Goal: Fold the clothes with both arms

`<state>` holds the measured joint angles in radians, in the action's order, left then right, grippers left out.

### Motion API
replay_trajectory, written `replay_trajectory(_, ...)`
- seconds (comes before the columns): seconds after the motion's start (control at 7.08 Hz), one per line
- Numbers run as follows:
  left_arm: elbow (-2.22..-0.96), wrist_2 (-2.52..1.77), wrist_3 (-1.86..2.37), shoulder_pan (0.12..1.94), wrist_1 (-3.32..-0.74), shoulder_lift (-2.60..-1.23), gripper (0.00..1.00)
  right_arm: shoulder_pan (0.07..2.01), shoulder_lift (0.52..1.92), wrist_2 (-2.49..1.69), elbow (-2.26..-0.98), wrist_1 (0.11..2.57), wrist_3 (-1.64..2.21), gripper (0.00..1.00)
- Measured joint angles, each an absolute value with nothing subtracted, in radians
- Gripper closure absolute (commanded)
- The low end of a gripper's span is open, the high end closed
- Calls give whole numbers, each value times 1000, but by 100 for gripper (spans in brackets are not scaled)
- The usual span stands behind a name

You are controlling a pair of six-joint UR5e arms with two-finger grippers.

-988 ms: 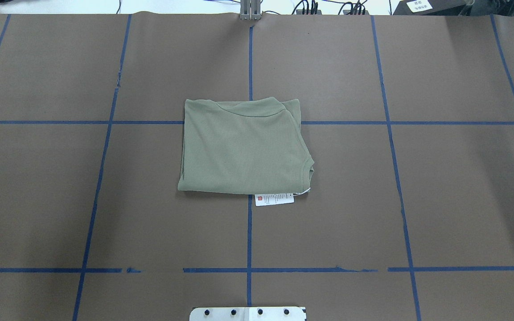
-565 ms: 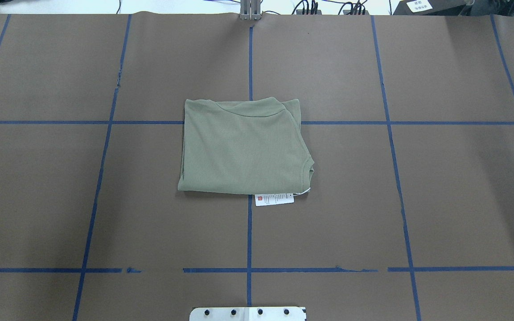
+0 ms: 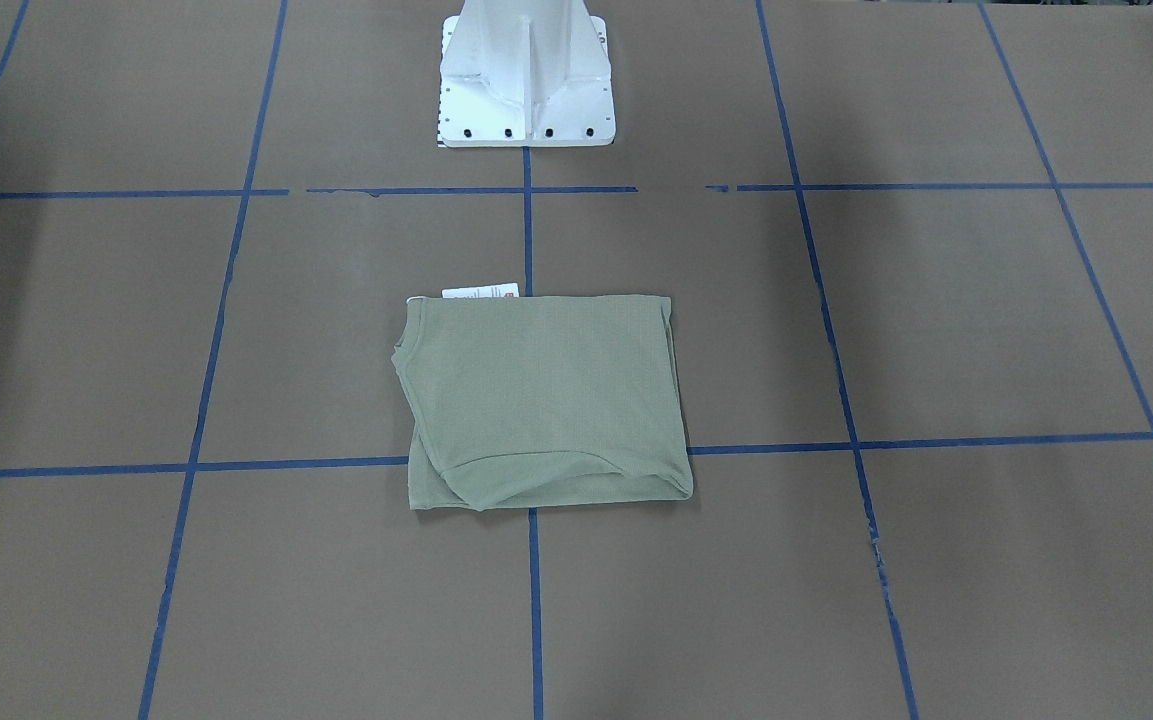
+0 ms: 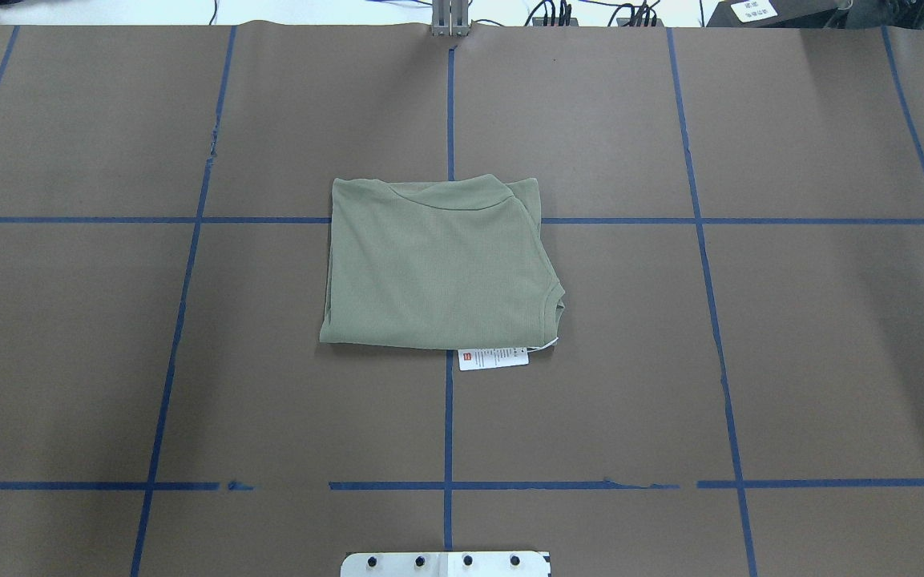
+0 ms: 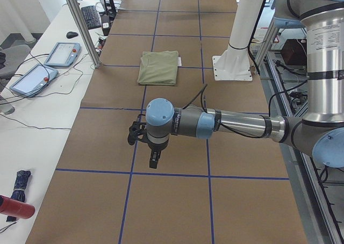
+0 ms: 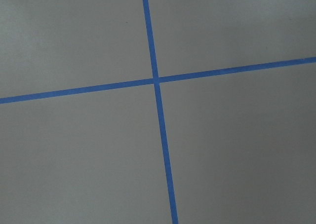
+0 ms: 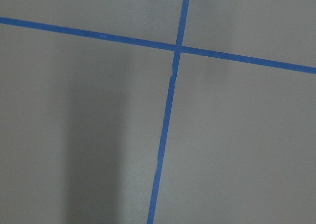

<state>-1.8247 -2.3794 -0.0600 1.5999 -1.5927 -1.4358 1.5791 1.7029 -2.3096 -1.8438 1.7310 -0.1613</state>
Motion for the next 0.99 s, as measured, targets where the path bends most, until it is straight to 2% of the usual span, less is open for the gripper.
replay_trajectory(0.99, -1837, -2382, -62, 1599, -1600, -1439, 0, 1579, 1717, -2373, -1860, 1730, -161, 0)
